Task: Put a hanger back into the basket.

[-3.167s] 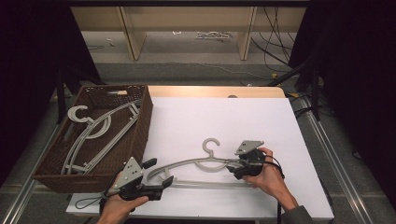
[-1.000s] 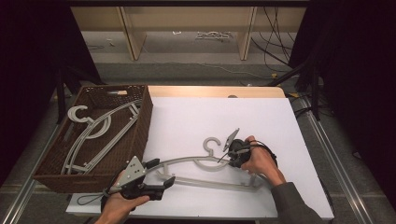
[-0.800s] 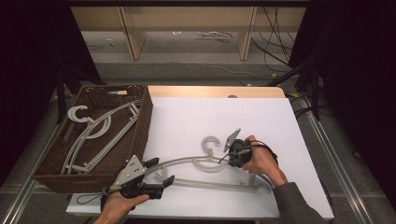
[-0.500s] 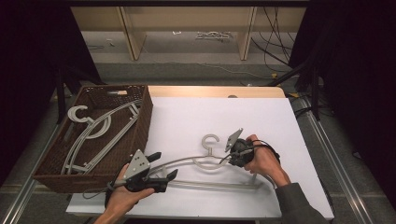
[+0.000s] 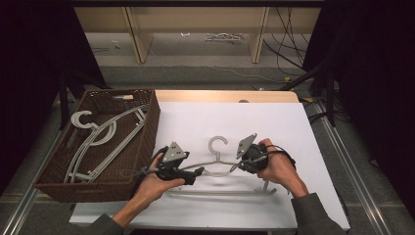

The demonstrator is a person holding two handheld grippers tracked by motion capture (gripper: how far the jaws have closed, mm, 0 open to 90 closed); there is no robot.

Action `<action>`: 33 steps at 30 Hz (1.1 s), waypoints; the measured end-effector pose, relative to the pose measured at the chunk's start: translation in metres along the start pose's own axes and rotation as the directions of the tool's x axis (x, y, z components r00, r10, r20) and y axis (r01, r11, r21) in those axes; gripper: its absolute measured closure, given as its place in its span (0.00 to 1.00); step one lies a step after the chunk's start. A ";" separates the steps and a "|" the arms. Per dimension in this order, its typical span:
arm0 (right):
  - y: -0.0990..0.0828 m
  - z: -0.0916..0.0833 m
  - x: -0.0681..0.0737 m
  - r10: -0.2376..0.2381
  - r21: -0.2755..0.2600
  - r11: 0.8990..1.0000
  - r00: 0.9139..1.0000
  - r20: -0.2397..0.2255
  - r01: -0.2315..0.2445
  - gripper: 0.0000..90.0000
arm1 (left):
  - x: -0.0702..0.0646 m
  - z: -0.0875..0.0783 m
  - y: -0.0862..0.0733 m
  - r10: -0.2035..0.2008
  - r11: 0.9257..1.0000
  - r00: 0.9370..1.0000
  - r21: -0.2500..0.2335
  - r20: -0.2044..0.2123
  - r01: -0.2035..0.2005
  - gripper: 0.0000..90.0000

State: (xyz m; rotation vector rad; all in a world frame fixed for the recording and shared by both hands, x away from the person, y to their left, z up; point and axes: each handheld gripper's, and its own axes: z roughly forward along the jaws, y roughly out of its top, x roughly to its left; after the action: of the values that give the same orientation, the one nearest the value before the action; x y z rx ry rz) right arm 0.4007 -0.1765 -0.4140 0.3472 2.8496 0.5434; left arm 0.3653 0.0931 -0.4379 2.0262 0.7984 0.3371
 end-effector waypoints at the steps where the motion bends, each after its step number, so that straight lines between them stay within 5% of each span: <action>1: 0.001 -0.002 0.001 -0.003 -0.009 1.000 1.000 0.011 0.004 0.91 | -0.001 0.003 0.002 0.003 1.000 1.000 0.009 0.009 -0.003 0.28; 4: 0.004 -0.007 0.003 -0.016 -0.018 1.000 0.999 0.027 0.017 0.91 | -0.003 0.011 0.006 0.034 0.998 0.999 0.048 0.007 -0.034 0.30; 9: 0.008 -0.015 0.006 -0.026 -0.037 0.999 0.999 0.035 0.027 0.91 | -0.004 0.015 0.013 0.019 0.997 1.000 0.073 0.008 -0.019 0.34; 16: 0.012 -0.021 0.009 -0.044 -0.050 0.998 0.998 0.040 0.046 0.91 | -0.006 0.017 0.022 0.052 0.992 0.999 0.111 0.013 -0.053 0.39; 23: 0.014 -0.027 0.011 -0.056 -0.064 0.996 0.997 0.050 0.059 0.91 | -0.006 0.026 0.026 0.062 0.986 0.996 0.150 0.065 -0.071 0.61; 24: 0.014 -0.027 0.011 -0.056 -0.064 0.996 0.997 0.050 0.059 0.91 | -0.006 0.027 0.028 0.079 0.985 0.995 0.151 0.061 -0.087 0.61; 25: 0.015 -0.029 0.011 -0.062 -0.063 0.996 0.997 0.046 0.065 0.91 | -0.006 0.028 0.028 0.091 0.983 0.994 0.151 0.066 -0.100 0.72; 33: 0.013 -0.032 0.011 -0.077 -0.077 0.994 0.996 0.044 0.080 0.91 | -0.011 0.019 0.035 0.214 0.959 0.972 0.166 0.099 -0.228 0.80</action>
State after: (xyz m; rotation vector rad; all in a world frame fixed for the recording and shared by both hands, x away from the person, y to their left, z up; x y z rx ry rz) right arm 0.3847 -0.1722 -0.3816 0.2285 2.7798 0.6233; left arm 0.3808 0.0602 -0.4191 2.2885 0.5692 0.3174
